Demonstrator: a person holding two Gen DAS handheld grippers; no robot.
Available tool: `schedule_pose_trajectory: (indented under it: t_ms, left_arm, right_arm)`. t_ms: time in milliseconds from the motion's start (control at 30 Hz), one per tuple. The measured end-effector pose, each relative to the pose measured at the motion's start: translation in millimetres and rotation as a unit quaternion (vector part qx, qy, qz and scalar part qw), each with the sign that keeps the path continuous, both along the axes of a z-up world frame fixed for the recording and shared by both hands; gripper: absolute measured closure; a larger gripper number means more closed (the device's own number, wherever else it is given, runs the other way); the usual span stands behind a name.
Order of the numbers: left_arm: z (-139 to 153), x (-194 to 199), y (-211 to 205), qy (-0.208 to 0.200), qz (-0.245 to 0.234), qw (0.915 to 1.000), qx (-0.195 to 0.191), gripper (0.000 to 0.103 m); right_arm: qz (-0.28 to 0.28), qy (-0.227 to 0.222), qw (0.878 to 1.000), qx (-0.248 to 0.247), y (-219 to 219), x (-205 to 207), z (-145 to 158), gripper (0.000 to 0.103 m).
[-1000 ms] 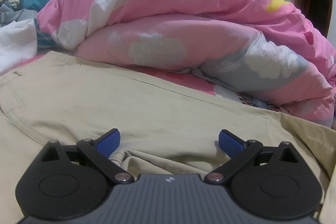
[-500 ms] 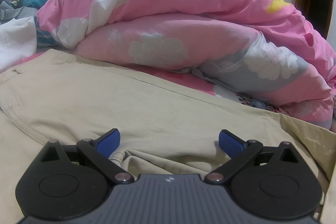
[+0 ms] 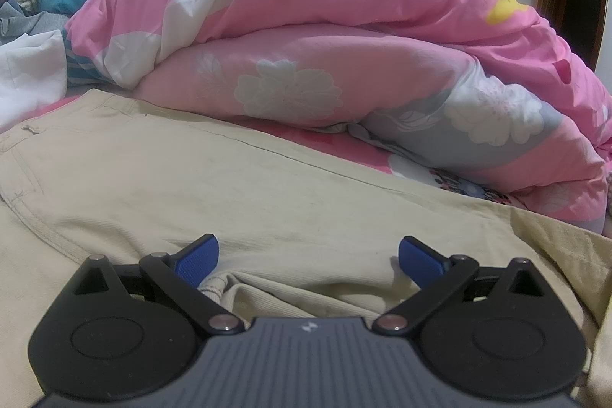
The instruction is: Fold clothes
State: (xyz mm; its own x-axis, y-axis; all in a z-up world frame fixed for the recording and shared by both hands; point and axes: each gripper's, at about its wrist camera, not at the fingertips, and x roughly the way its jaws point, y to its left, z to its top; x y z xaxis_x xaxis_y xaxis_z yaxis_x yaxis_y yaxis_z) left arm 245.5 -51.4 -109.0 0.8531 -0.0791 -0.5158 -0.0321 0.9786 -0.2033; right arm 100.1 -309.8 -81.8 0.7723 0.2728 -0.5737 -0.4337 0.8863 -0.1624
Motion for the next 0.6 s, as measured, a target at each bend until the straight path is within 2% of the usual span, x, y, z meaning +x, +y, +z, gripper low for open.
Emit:
schedule_pose_trajectory:
  t_ms: [67, 133, 200, 233, 333, 367, 433, 467, 500, 533, 600]
  left_arm:
    - [0, 0, 0, 0.000, 0.000, 1.0000, 0.000, 0.002]
    - [0, 0, 0, 0.000, 0.000, 1.0000, -0.001, 0.002]
    - [0, 0, 0, 0.000, 0.000, 1.0000, -0.002, 0.002]
    - [0, 0, 0, 0.000, 0.000, 1.0000, -0.002, 0.002]
    - [0, 0, 0, 0.000, 0.000, 1.0000, -0.003, 0.002]
    - [0, 0, 0, 0.000, 0.001, 1.0000, -0.003, 0.002]
    - [0, 0, 0, 0.000, 0.001, 1.0000, -0.002, 0.002]
    - [0, 0, -1, 0.000, 0.001, 1.0000, -0.002, 0.002]
    - [0, 0, -1, 0.000, 0.001, 1.0000, -0.002, 0.002]
    - [0, 0, 0, 0.000, 0.001, 1.0000, -0.002, 0.002]
    - [0, 0, 0, 0.001, 0.001, 1.0000, -0.002, 0.002]
  right_arm:
    - [-0.054, -0.035, 0.998, 0.016, -29, 11, 19, 0.097]
    - [-0.130, -0.082, 0.988, 0.001, -65, 22, 42, 0.097]
    - [-0.220, -0.125, 0.967, -0.017, -105, 33, 63, 0.097]
    - [-0.261, -0.132, 0.956, -0.028, -122, 36, 68, 0.097]
    - [-0.352, -0.107, 0.927, -0.071, -165, 49, 59, 0.091]
    - [-0.359, -0.094, 0.926, -0.074, -171, 50, 52, 0.091]
    - [-0.356, -0.098, 0.924, -0.097, -165, 46, 43, 0.083]
    - [-0.356, -0.101, 0.922, -0.111, -162, 45, 38, 0.074]
    - [-0.361, -0.109, 0.917, -0.131, -156, 44, 36, 0.059]
    - [-0.367, -0.118, 0.911, -0.150, -150, 43, 33, 0.052]
    - [-0.374, -0.147, 0.899, -0.176, -138, 38, 35, 0.050]
